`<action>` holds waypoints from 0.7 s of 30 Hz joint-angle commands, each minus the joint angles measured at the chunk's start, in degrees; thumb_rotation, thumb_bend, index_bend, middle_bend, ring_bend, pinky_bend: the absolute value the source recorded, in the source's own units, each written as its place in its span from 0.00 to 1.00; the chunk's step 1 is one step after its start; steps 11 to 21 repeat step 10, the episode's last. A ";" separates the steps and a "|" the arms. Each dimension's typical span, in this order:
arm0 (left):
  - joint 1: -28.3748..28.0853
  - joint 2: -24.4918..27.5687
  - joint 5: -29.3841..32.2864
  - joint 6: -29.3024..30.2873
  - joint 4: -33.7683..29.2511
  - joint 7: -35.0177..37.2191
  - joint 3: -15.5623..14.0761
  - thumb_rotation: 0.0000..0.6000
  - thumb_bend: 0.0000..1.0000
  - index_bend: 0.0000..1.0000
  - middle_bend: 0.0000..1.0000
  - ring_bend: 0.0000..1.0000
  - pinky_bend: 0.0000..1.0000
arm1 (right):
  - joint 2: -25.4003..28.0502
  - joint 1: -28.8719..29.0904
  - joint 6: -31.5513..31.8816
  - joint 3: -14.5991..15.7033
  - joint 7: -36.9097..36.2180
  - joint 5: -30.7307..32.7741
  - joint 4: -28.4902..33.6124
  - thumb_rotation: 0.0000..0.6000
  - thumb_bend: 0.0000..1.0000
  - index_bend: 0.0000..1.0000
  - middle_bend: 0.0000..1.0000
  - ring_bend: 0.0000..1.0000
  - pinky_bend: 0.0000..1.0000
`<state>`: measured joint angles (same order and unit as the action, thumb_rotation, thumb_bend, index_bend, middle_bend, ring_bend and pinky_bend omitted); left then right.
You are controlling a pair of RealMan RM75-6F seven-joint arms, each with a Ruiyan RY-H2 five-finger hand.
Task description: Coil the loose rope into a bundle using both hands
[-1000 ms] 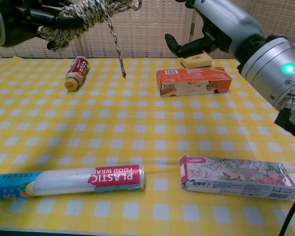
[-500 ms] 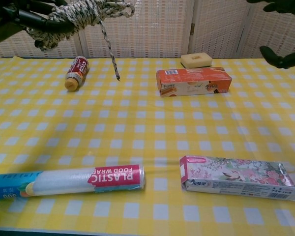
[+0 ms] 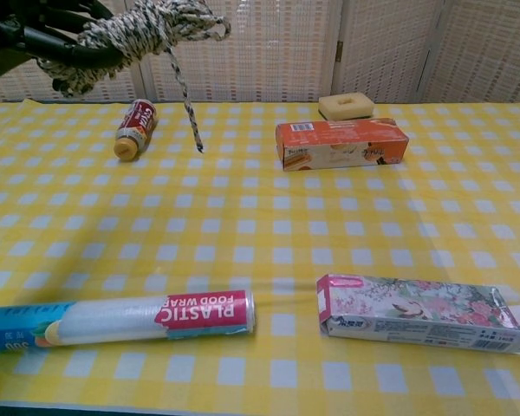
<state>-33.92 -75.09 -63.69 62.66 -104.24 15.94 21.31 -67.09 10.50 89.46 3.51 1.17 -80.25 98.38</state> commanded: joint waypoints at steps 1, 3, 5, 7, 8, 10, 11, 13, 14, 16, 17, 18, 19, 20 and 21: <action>0.15 0.10 -0.23 0.27 -0.11 0.23 -0.04 1.00 0.61 0.78 0.78 0.77 0.79 | -0.67 -3.05 1.94 0.58 -3.85 -0.66 -2.74 1.00 0.51 0.00 0.00 0.00 0.00; 0.22 0.19 -0.47 0.38 -0.20 0.29 -0.15 1.00 0.61 0.78 0.78 0.77 0.79 | -1.09 -3.85 2.05 0.62 -5.53 -1.17 -3.92 1.00 0.51 0.00 0.00 0.00 0.00; 0.26 0.17 -0.69 0.62 -0.20 0.19 -0.24 1.00 0.61 0.78 0.78 0.77 0.79 | -1.24 -4.35 1.96 0.45 -6.48 -1.74 -4.84 1.00 0.51 0.00 0.00 0.00 0.00; 0.31 0.10 -0.80 0.84 -0.24 0.17 -0.31 1.00 0.61 0.78 0.78 0.77 0.79 | -1.30 -4.55 1.81 0.07 -6.46 -2.30 -5.33 1.00 0.51 0.00 0.00 0.00 0.00; 0.32 0.09 -0.82 0.88 -0.24 0.20 -0.34 1.00 0.61 0.78 0.78 0.77 0.79 | -1.32 -4.57 1.69 -0.13 -6.38 -2.50 -5.41 1.00 0.51 0.00 0.00 0.00 0.00; 0.34 0.04 -0.88 0.91 -0.21 0.25 -0.43 1.00 0.61 0.78 0.78 0.77 0.79 | -1.24 -4.56 1.27 -0.44 -6.26 -2.88 -5.36 1.00 0.51 0.00 0.00 0.00 0.00; 0.34 0.04 -0.88 0.91 -0.21 0.25 -0.43 1.00 0.61 0.78 0.78 0.77 0.79 | -1.24 -4.56 1.27 -0.44 -6.26 -2.88 -5.36 1.00 0.51 0.00 0.00 0.00 0.00; 0.34 0.04 -0.88 0.91 -0.21 0.25 -0.43 1.00 0.61 0.78 0.78 0.77 0.79 | -1.24 -4.56 1.27 -0.44 -6.26 -2.88 -5.36 1.00 0.51 0.00 0.00 0.00 0.00; 0.34 0.04 -0.88 0.91 -0.21 0.25 -0.43 1.00 0.61 0.78 0.78 0.77 0.79 | -1.24 -4.56 1.27 -0.44 -6.26 -2.88 -5.36 1.00 0.51 0.00 0.00 0.00 0.00; 0.34 0.04 -0.88 0.91 -0.21 0.25 -0.43 1.00 0.61 0.78 0.78 0.77 0.79 | -1.24 -4.56 1.27 -0.44 -6.26 -2.88 -5.36 1.00 0.51 0.00 0.00 0.00 0.00; 0.34 0.04 -0.88 0.91 -0.21 0.25 -0.43 1.00 0.61 0.78 0.78 0.77 0.79 | -1.24 -4.56 1.27 -0.44 -6.26 -2.88 -5.36 1.00 0.51 0.00 0.00 0.00 0.00; 0.34 0.04 -0.88 0.91 -0.21 0.25 -0.43 1.00 0.61 0.78 0.78 0.77 0.79 | -1.24 -4.56 1.27 -0.44 -6.26 -2.88 -5.36 1.00 0.51 0.00 0.00 0.00 0.00; 0.34 0.04 -0.88 0.91 -0.21 0.25 -0.43 1.00 0.61 0.78 0.78 0.77 0.79 | -1.24 -4.56 1.27 -0.44 -6.26 -2.88 -5.36 1.00 0.51 0.00 0.00 0.00 0.00; 0.34 0.04 -0.88 0.91 -0.21 0.25 -0.43 1.00 0.61 0.78 0.78 0.77 0.79 | -1.24 -4.56 1.27 -0.44 -6.26 -2.88 -5.36 1.00 0.51 0.00 0.00 0.00 0.00; 0.34 0.04 -0.88 0.91 -0.21 0.25 -0.43 1.00 0.61 0.78 0.78 0.77 0.79 | -1.24 -4.56 1.27 -0.44 -6.26 -2.88 -5.36 1.00 0.51 0.00 0.00 0.00 0.00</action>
